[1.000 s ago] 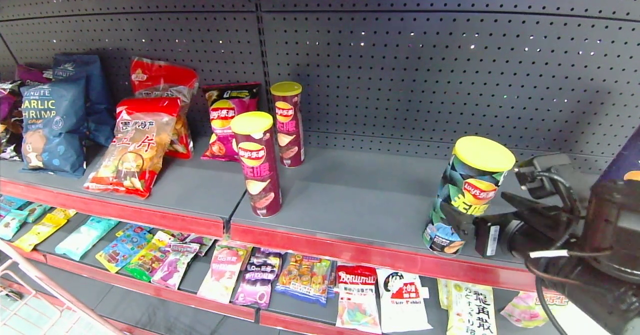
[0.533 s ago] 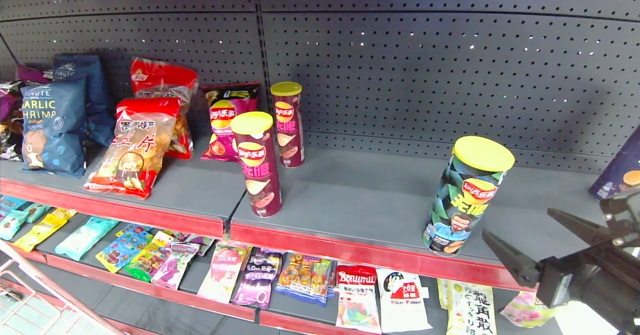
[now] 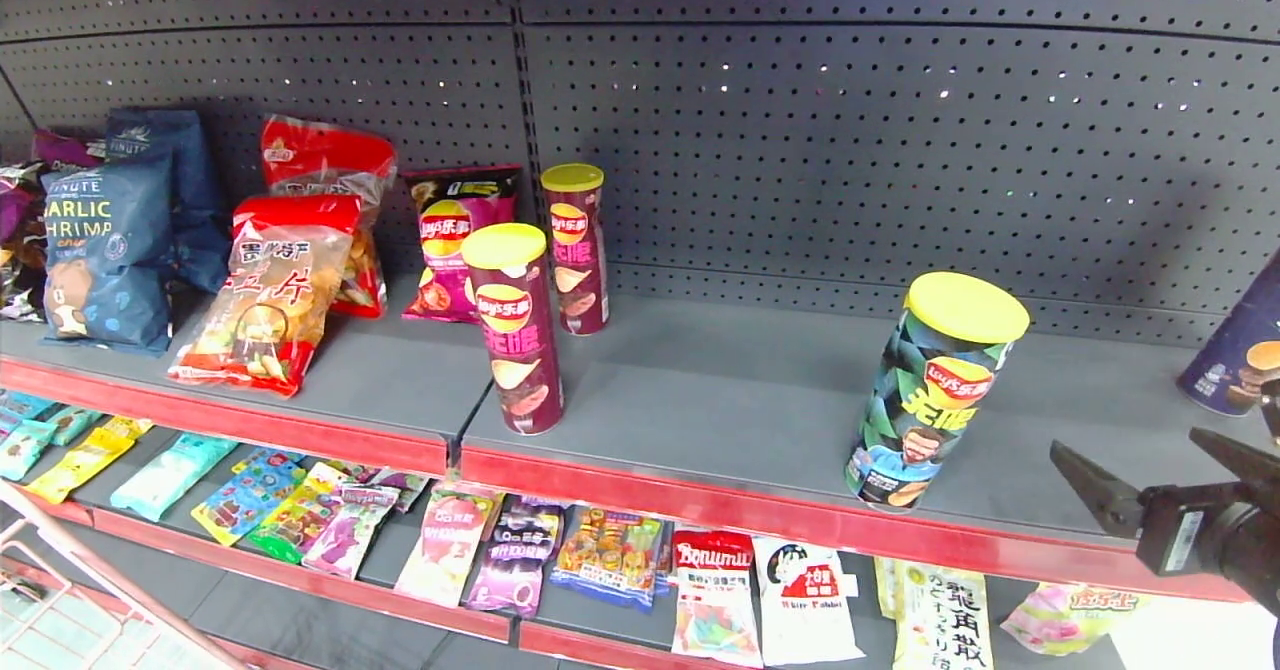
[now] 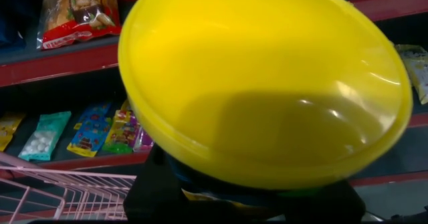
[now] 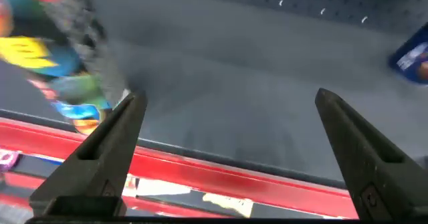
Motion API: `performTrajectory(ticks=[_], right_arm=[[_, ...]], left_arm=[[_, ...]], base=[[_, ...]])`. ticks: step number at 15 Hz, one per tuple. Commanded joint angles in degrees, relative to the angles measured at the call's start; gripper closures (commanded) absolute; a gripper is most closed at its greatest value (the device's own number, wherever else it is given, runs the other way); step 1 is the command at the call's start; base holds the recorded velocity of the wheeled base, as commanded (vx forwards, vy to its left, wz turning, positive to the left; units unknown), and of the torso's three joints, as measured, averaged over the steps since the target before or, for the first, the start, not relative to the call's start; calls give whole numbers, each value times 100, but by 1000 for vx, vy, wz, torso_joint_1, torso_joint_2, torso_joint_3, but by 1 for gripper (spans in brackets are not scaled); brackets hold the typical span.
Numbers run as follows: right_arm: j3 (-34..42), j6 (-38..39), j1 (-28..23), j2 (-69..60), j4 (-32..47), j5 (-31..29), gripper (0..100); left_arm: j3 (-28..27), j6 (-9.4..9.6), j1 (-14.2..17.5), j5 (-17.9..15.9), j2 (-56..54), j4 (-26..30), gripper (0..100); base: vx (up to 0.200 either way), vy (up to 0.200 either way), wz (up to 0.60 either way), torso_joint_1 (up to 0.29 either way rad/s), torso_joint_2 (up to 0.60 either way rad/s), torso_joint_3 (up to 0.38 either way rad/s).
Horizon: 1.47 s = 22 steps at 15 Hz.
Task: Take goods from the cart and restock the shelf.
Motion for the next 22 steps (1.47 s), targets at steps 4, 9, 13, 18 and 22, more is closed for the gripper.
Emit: performTrajectory(ticks=[4,9,13,18,22], right_arm=[[684,-18,-684,-667,-16,1038,0],[842,-26,-798,-2539,1434,1064,0],[842,-228,-754,-5299,3798,1310,0],[658,0,-702,-6055,4589,1258,0],[658,62,-693,-6055,4589,1126,0]], left_arm=[[-18,-1,0,1,15,-5,100],[-282,-45,-18,-61,235,-23,100],[-554,-151,-9,-140,411,-23,100],[-510,-212,-9,-272,270,-23,100],[-668,-458,9,10,-284,4,100]], base=[[0,0,0,0,0,0],[0,0,0,0,0,0],[0,0,0,0,0,0],[0,0,0,0,0,0],[0,0,0,0,0,0]])
